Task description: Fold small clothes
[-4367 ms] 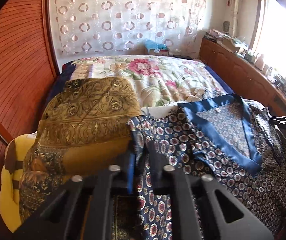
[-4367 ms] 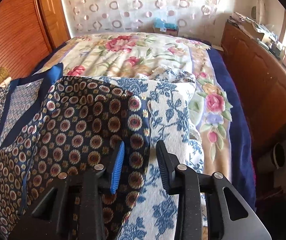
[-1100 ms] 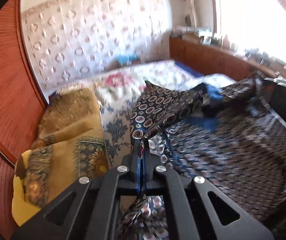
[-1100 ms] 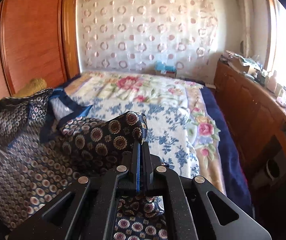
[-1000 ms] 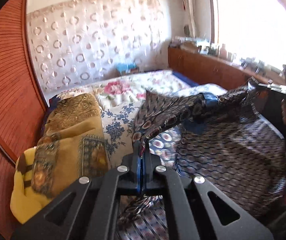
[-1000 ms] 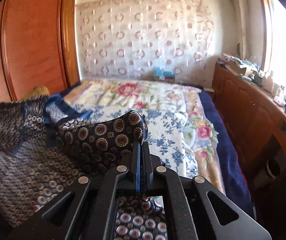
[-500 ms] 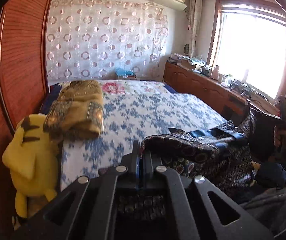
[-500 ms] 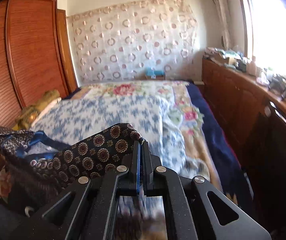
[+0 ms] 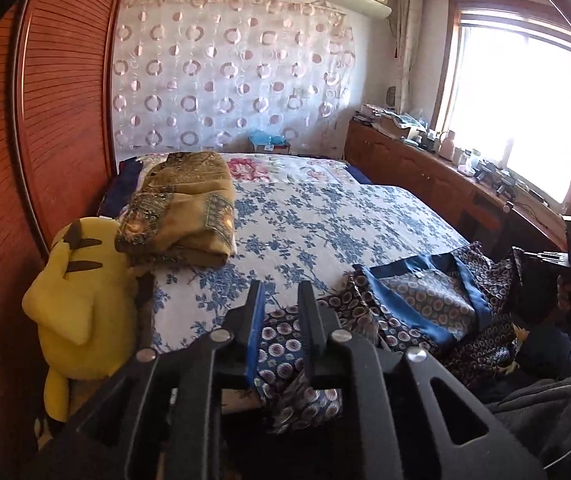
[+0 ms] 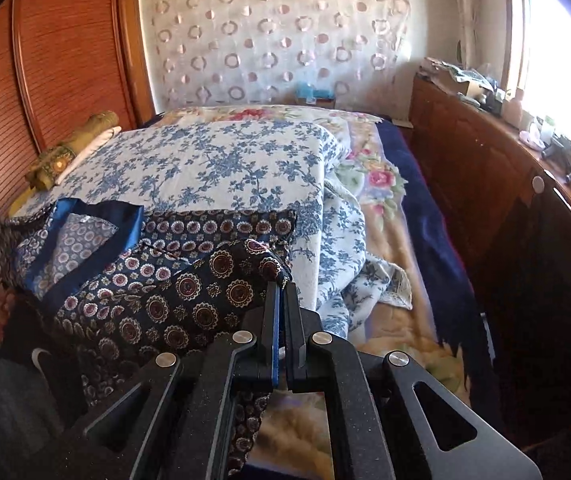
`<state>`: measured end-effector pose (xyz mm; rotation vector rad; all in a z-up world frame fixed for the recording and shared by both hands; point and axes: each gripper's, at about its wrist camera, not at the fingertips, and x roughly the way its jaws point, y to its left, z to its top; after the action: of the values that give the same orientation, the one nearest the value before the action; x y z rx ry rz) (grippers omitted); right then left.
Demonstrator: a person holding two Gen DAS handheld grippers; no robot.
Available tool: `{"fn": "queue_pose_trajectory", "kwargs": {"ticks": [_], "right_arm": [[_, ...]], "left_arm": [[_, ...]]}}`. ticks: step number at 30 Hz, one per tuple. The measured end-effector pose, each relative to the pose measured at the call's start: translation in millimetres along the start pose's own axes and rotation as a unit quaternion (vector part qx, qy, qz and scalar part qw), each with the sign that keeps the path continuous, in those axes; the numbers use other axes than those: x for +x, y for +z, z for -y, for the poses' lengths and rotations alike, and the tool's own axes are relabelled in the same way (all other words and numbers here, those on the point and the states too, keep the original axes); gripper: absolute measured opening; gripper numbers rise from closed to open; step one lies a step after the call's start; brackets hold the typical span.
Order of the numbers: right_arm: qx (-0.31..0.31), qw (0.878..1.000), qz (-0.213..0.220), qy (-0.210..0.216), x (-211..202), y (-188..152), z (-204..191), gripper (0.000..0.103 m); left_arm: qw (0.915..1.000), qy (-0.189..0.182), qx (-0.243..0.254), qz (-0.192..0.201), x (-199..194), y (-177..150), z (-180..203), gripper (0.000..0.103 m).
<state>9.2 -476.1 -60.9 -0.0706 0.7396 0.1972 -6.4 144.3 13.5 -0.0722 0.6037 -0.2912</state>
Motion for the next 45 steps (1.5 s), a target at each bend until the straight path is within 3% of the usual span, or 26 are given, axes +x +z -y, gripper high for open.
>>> {"fn": "queue_pose_trajectory", "kwargs": {"ticks": [3,6,7,10,17,22,32,45], "right_arm": [[0.002,1.000,0.011,0.008,-5.6,7.7,2.5,0.003],[0.003,1.000,0.024,-0.006,-12.2,15.9,7.1,0.021],[0.007,1.000,0.029,-0.005,-12.5,18.2,10.0,0.032],[0.015,0.999,0.034,-0.017,-7.8,26.1,20.1,0.037],[0.028,1.000,0.002,-0.013,41.5,34.4,28.6,0.038],[0.021,1.000,-0.022,-0.003,73.5,33.8,22.3,0.038],[0.022,0.997,-0.075,-0.001,114.1,28.0,28.3,0.040],[0.025,0.997,-0.063,0.035,123.8,43.1,19.7,0.040]], "left_arm": [[0.9996,0.015,0.002,-0.022,17.6,-2.1,-7.0,0.016],[0.9985,0.018,-0.010,-0.051,42.5,-10.0,-15.1,0.017],[0.9977,0.021,-0.013,-0.064,52.5,-13.6,-18.0,0.017],[0.9946,0.032,-0.014,-0.098,80.4,-26.9,-22.2,0.018],[0.9875,0.050,-0.017,-0.148,125.3,-45.6,-29.6,0.019],[0.9841,0.069,-0.017,-0.163,139.3,-50.6,-32.7,0.020],[0.9849,0.083,-0.015,-0.151,151.2,-46.8,-30.9,0.023],[0.9832,0.064,-0.024,-0.169,154.4,-41.4,-38.2,0.023]]}}
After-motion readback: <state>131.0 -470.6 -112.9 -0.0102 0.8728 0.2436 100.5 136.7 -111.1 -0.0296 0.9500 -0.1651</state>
